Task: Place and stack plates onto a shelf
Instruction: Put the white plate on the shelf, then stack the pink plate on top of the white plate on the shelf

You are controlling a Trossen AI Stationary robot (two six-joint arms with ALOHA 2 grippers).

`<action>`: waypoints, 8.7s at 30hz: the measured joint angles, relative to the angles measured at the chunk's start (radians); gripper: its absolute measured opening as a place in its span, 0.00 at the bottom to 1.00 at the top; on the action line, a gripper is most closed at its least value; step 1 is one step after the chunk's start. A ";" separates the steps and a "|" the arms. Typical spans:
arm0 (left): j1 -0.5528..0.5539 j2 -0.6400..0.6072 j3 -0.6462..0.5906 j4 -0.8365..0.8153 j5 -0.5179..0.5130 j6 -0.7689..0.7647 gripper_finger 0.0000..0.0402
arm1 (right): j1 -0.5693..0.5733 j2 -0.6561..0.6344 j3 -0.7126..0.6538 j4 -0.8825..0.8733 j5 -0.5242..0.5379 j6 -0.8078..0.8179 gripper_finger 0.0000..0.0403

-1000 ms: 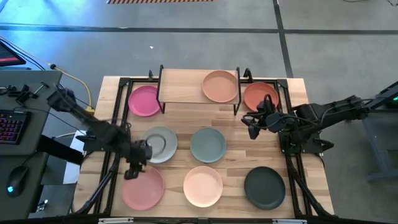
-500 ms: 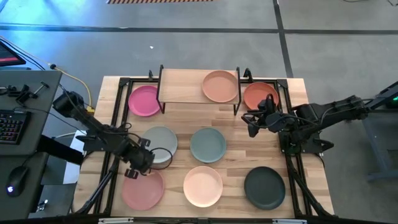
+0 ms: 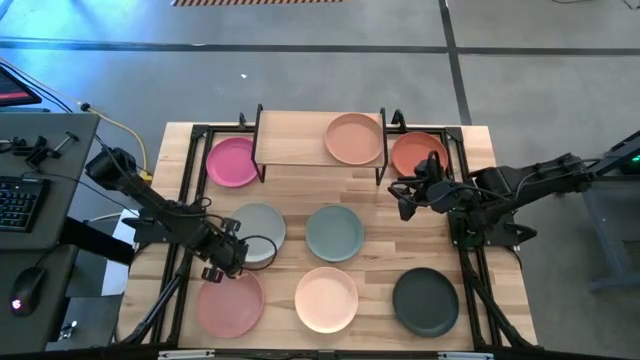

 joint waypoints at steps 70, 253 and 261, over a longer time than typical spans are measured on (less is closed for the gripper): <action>0.862 0.388 0.944 -0.351 -0.301 0.974 0.00 | 0.000 0.006 0.000 -0.004 0.083 -0.035 0.49; 1.018 -0.106 -0.251 0.285 -0.509 -0.740 0.00 | -0.405 0.062 0.112 -0.054 -0.093 0.055 0.49; 1.015 -0.137 -0.250 0.231 -0.334 -0.680 0.00 | -0.404 0.062 0.112 -0.053 -0.099 0.055 0.49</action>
